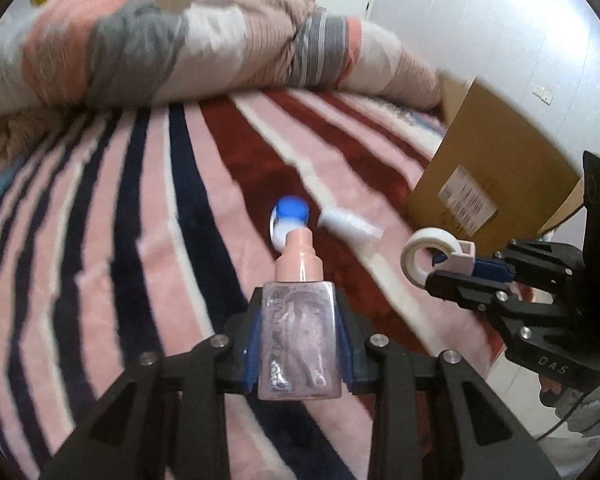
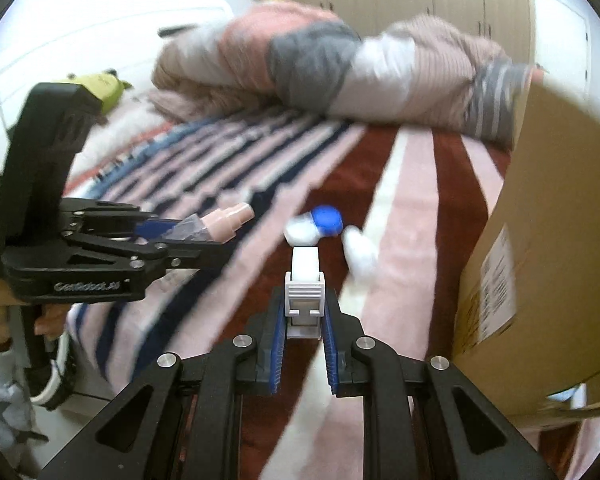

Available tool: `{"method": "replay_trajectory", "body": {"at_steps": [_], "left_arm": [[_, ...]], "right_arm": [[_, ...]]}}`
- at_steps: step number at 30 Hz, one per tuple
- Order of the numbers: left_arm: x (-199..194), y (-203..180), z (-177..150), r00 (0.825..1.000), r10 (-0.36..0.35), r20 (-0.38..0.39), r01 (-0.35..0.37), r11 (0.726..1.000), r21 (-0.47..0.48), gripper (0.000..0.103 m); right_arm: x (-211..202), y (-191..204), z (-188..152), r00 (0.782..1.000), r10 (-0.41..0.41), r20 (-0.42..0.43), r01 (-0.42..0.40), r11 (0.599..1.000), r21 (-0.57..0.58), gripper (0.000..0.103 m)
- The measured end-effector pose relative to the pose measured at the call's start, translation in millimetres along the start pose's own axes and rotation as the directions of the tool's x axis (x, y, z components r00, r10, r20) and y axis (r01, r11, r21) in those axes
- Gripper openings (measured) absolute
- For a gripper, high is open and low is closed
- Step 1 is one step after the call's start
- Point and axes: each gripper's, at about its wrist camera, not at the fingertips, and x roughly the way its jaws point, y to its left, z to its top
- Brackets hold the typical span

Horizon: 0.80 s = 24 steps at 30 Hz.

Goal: Organize rigid objects
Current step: 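Carry the bottle and tape dispenser into the box and open both grippers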

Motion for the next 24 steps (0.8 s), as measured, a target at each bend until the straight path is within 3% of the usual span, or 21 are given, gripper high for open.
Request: {"method": "replay_trajectory", "body": {"at_steps": [5,11,17,20,24], "left_arm": [[-47.9,-24.8,41.1,0.995,-0.006,0.099,0.000,0.998,0.062,0.028],[-80.1,-80.0,99.5,0.977,-0.100,0.187,0.068,0.983,0.171,0.028],[-62.6,-142.8,140.9,0.963,-0.224,0.152,0.178,0.946,0.270,0.028],[-37.0,-168.0,154.7,0.955,-0.285,0.082,0.253,0.926,0.282,0.028],[-0.5,-192.3,167.9,0.955,-0.295,-0.010,0.285,0.914,0.290,0.028]], "right_arm": [[-58.6,3.1,27.7,0.991,0.044,0.123,-0.038,0.998,-0.044,0.012],[-120.5,-30.5,56.4,0.980,0.024,0.199,-0.016,0.999,-0.045,0.012],[-143.6,-92.0,63.7,0.989,-0.053,0.135,0.051,0.998,0.020,0.012],[-142.8,-125.5,60.5,0.994,-0.086,0.066,0.082,0.995,0.062,0.012],[-132.0,-159.4,54.3,0.992,-0.120,-0.038,0.123,0.988,0.088,0.013]]}}
